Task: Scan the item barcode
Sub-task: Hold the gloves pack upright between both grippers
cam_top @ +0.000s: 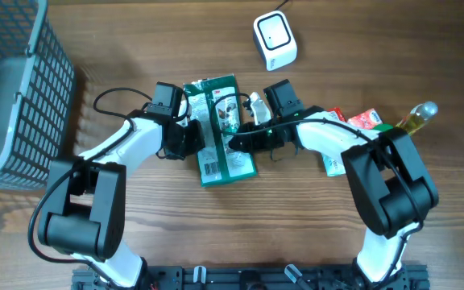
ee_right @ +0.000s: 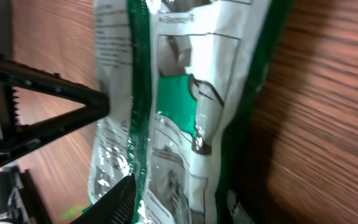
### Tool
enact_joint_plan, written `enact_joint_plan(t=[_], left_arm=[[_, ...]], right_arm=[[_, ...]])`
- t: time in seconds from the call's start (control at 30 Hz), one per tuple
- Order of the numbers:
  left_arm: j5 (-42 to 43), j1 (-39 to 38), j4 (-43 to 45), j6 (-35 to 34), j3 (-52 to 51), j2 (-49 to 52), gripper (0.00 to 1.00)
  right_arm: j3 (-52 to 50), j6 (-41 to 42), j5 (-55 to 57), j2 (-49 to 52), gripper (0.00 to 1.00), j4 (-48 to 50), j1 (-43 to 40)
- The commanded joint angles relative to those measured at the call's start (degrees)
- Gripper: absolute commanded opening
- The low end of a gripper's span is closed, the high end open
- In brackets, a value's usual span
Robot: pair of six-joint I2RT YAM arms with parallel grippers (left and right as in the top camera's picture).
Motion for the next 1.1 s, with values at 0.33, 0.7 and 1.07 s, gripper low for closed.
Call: enact_joint_plan(t=[0.33,0.7,1.07], left_arm=[[-4.2,-0.2,0.2,-0.5,-0.8,2.8,0.04],[-4.3,0.0,0.2,0.0,-0.6,2.4,0.04],[-4.2,1.6,-0.1,4.5,-0.1,0.6,0.04]], right_arm=[[-1.0,1.5,-9.9,4.7,0.44,7.4,3.1],[-1.0,1.5,-6.6,4.7,0.24,7.4,3.3],[-1.0,1.5,-0.5,4.7,0.61,13.4,3.2]])
